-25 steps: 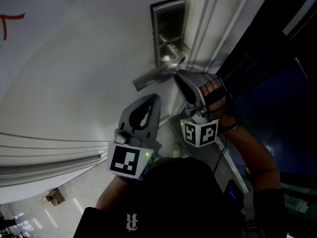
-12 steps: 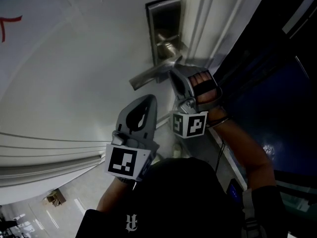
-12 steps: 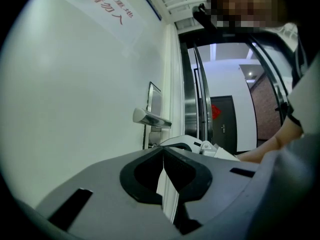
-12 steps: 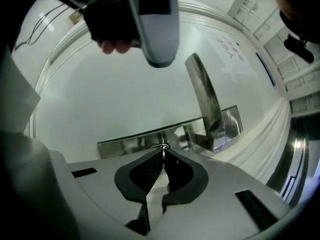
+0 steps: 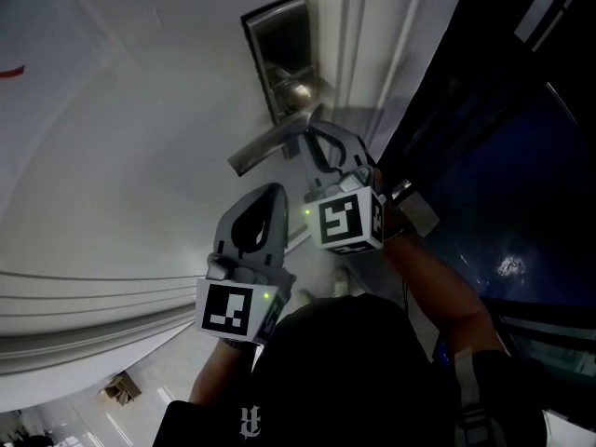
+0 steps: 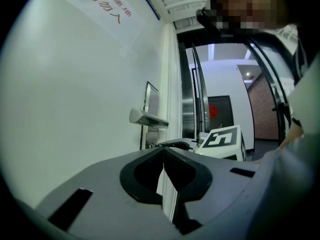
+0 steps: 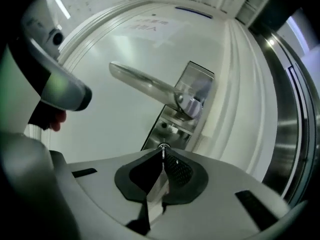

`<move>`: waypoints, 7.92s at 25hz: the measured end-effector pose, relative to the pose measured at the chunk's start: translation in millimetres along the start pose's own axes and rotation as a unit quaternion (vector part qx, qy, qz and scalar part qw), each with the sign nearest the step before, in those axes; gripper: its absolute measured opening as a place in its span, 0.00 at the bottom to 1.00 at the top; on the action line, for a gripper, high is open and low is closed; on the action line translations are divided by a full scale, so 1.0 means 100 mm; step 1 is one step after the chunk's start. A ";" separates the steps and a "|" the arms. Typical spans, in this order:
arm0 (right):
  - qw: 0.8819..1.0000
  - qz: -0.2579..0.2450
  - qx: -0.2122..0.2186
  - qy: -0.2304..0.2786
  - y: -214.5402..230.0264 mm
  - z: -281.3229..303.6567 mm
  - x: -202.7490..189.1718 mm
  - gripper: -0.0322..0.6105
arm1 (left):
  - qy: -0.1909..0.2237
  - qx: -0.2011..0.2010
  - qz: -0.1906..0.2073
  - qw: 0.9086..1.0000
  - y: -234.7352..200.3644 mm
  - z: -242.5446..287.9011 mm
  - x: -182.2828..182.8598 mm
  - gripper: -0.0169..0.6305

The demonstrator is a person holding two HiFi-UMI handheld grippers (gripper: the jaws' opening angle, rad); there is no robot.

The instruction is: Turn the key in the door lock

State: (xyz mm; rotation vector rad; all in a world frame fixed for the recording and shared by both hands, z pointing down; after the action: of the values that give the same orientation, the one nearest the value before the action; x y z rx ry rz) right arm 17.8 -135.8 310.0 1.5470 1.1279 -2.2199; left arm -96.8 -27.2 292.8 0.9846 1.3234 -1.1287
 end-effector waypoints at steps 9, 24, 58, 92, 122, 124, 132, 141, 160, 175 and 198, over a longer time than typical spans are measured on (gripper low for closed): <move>0.953 0.286 0.064 0.075 0.17 -0.03 -0.12 0.08 | -0.002 0.003 0.006 1.000 0.03 0.01 -0.03 0.04; 0.734 0.638 0.167 0.161 0.33 0.00 -0.34 0.09 | -0.003 0.011 0.004 1.000 0.04 0.01 -0.04 0.04; 0.975 -0.192 0.114 -0.018 0.14 -0.47 0.02 0.11 | -0.009 0.009 -0.002 1.000 0.17 0.03 -0.06 0.04; 0.716 -0.688 -0.007 -0.116 -0.14 0.02 -0.12 0.11 | 0.003 0.012 -0.019 1.000 0.04 -0.03 -0.07 0.04; 0.999 0.001 0.035 0.020 0.09 -0.01 0.00 0.08 | -0.006 0.007 -0.016 1.000 -0.02 -0.04 -0.08 0.04; 0.995 0.083 0.046 0.043 0.12 -0.02 -0.03 0.08 | -0.007 0.007 -0.014 1.000 -0.01 -0.04 -0.08 0.04; 0.909 0.384 0.102 0.124 0.26 -0.03 -0.20 0.08 | -0.011 0.010 -0.010 1.000 -0.03 -0.05 -0.08 0.04; 0.766 0.596 0.150 0.189 0.33 0.00 -0.32 0.09 | -0.014 0.008 -0.004 1.000 -0.02 -0.03 -0.06 0.04; 0.521 0.788 0.210 0.253 0.24 0.07 -0.58 0.09 | -0.012 0.008 0.006 1.000 0.01 -0.04 -0.02 0.04; 0.663 0.687 0.189 0.228 0.41 -0.24 -0.59 0.09 | -0.007 0.007 -0.002 1.000 0.03 -0.02 -0.06 0.04; 0.919 -0.385 0.039 -0.067 -0.08 -0.20 -0.07 0.21 | -0.008 0.006 -0.005 1.000 -0.02 -0.06 -0.07 0.04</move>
State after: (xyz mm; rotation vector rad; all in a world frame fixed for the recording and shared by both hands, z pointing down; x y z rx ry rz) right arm 31.3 -118.4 316.7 1.0361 1.8556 -2.8083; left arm -99.4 -21.7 299.6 0.9769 1.3124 -1.1498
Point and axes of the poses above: the fingertips, and each gripper's own axes: z forward along the fingers, y to its right, x out of its top, the point moved 9 cm from there along -z, backward along the fingers, and after that the axes turned 13 degrees about x, right-handed, at the moved point
